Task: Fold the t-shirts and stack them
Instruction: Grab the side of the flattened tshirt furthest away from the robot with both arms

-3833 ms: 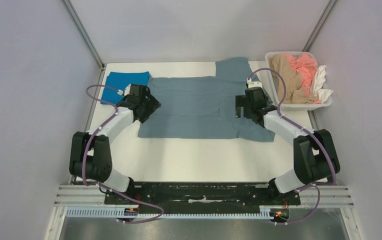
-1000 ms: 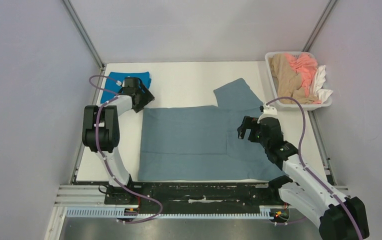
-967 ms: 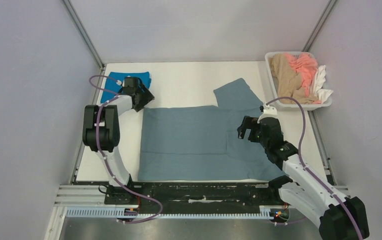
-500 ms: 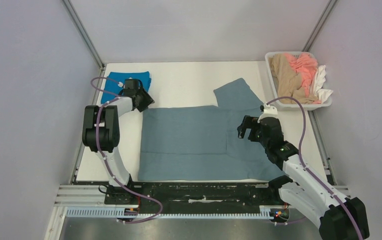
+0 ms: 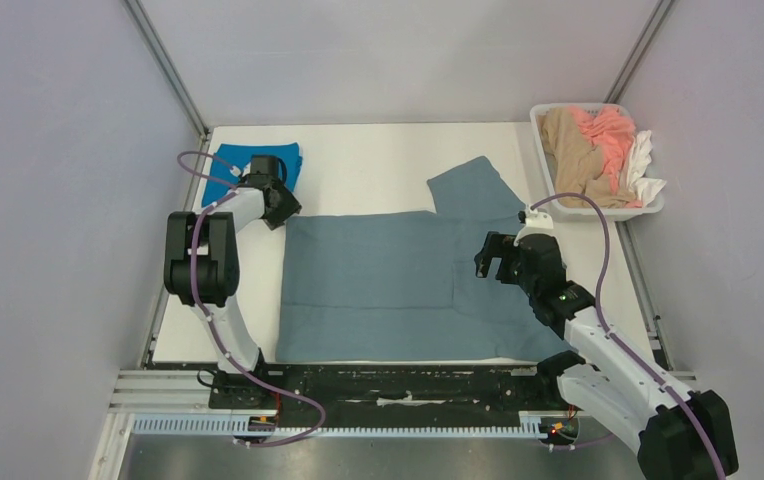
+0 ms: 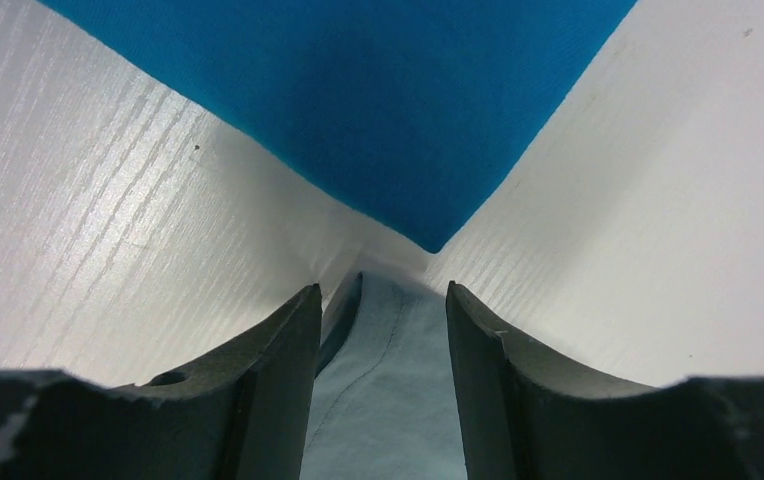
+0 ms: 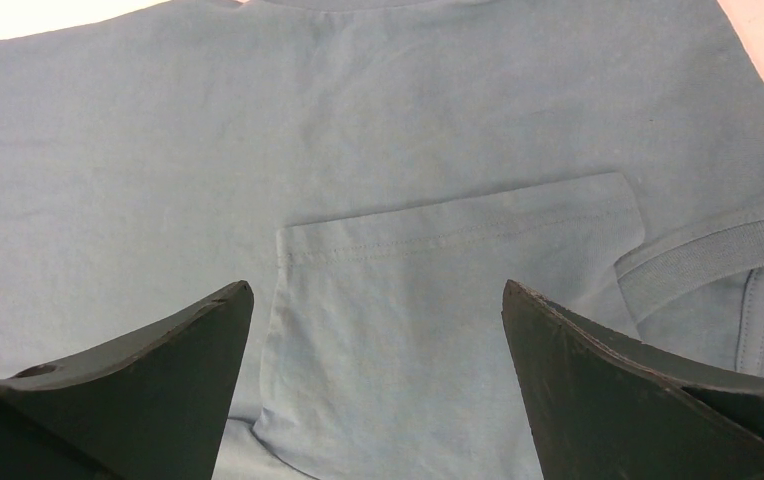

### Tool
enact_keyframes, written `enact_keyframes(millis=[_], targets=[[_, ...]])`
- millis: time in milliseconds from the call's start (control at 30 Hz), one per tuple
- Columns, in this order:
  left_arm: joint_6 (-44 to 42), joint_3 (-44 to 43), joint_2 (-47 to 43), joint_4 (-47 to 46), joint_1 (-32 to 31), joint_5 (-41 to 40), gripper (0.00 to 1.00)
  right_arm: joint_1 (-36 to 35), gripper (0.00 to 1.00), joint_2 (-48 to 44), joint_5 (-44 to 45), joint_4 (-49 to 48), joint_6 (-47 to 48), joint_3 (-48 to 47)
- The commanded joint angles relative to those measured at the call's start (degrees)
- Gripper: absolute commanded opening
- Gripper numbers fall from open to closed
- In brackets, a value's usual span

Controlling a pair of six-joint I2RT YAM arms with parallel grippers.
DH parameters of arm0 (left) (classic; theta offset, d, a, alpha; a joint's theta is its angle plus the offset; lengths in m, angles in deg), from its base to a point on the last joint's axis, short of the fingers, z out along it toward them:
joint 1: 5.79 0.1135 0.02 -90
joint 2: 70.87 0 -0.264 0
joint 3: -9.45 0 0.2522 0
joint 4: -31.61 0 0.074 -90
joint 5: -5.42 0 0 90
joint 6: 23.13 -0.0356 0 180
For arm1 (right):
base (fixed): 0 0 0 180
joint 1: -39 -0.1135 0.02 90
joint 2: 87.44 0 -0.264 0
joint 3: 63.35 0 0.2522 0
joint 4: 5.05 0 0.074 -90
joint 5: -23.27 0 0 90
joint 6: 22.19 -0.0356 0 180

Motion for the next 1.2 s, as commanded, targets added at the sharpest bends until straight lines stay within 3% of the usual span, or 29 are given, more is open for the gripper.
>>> enact_keyframes(millis=[0,67,200,267,300,333,633,933,1167], targets=[[-1.71,0.86,2.52,7.39,0.11,2.28,0.56,0.07,0.98,0.03,0.83,-1.18,1.37,-0.21],[-1.68,1.94,2.2,6.64,0.07,3.12,0.55,0.15,0.98,0.21,1.28,-1.26,1.49,-0.25],[-2.37,2.63,2.39,5.24,0.05,7.94,0.4,0.07,0.98,0.84,1.6,-1.67,1.43,-0.3],[-2.78,2.3,2.96,5.0,0.07,9.79,0.25,0.08,0.98,1.41,1.6,-1.98,1.02,-0.59],[-3.09,1.68,3.55,5.7,0.05,10.26,0.1,0.12,0.98,1.75,1.55,-2.13,1.02,-0.96],[-3.21,1.14,3.82,6.29,0.05,10.28,0.02,0.08,0.98,2.32,2.09,-2.12,0.89,-1.45],[-3.88,3.54,-0.98,4.19,0.08,7.92,0.02,0.07,0.98,13.64,6.58,-3.24,3.09,-13.3],[-4.12,2.7,-1.25,5.53,0.09,7.51,0.02,1.31,0.98,44.64,16.27,-3.71,13.31,-43.27],[-2.7,3.8,-3.12,3.66,0.03,7.31,0.02,4.32,0.98,69.71,15.76,-4.08,16.12,-69.54]])
